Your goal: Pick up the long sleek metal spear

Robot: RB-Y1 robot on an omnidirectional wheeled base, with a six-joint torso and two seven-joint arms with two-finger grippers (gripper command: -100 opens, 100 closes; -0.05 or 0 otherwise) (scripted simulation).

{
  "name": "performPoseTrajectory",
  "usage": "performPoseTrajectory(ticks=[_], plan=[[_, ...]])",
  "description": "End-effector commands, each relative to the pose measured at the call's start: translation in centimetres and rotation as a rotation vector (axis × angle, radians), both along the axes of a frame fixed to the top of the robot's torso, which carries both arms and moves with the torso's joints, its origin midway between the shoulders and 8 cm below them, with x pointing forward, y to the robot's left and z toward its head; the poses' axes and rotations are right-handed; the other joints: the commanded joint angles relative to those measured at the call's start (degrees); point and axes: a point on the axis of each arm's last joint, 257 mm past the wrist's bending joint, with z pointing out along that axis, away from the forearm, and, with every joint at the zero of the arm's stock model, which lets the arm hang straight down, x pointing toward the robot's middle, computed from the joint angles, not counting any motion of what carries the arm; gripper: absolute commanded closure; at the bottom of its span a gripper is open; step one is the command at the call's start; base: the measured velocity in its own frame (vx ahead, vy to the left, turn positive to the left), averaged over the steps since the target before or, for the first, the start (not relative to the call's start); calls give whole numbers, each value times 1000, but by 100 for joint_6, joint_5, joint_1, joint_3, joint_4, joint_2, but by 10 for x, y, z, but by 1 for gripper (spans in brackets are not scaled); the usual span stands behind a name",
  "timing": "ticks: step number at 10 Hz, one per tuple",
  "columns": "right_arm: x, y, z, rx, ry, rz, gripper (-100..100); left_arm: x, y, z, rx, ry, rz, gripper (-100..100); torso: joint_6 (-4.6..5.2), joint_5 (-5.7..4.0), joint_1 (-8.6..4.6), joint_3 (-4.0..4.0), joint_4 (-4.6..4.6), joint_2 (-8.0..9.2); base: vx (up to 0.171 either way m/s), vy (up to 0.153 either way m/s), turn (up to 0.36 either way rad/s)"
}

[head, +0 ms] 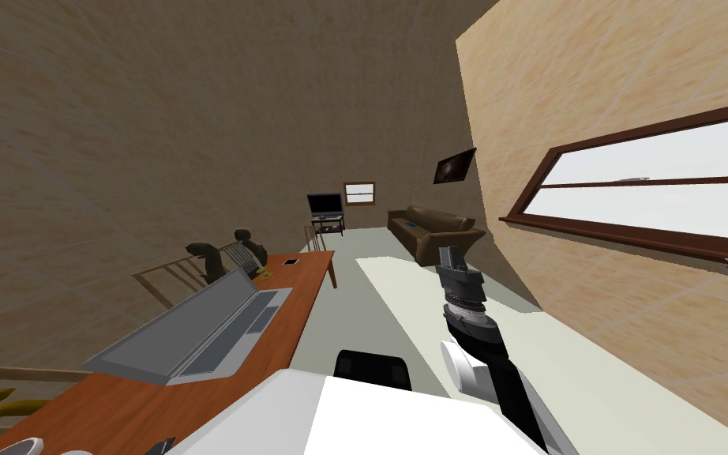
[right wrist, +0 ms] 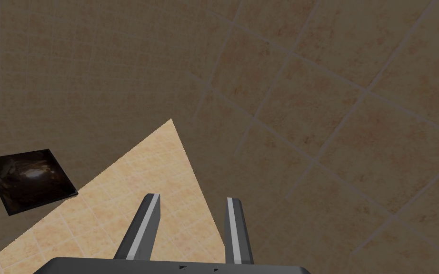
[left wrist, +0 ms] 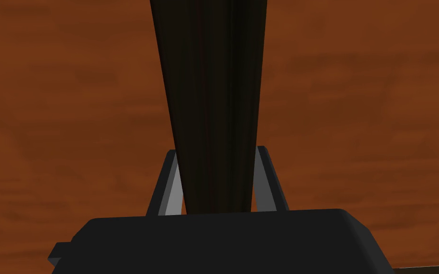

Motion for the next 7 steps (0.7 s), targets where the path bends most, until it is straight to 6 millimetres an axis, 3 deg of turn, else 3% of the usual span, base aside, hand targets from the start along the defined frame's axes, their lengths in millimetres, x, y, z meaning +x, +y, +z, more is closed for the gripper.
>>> performPoseTrajectory(ticks=[1, 2, 3, 7], plan=[[0, 0, 0, 0, 0, 0, 0, 0, 0, 0, 0, 0, 0, 100, 0, 0, 0, 0, 0, 0, 0, 0, 0], [0, 0, 0, 0, 0, 0, 0, 0, 0, 0, 0, 0, 0, 0, 0, 0, 0, 0, 0, 0, 0, 0, 0], [0, 0, 0, 0, 0, 0, 0, -1, 1, 3, 2, -1, 5, 100, 0, 0, 0, 0, 0, 0, -8, 6, -59], [0, 0, 0, 0, 0, 0, 0, -6, -1, 8, 0, 0, 17, 100, 2, -4, 1, 1, 1, 2, -7, 11, -38]])
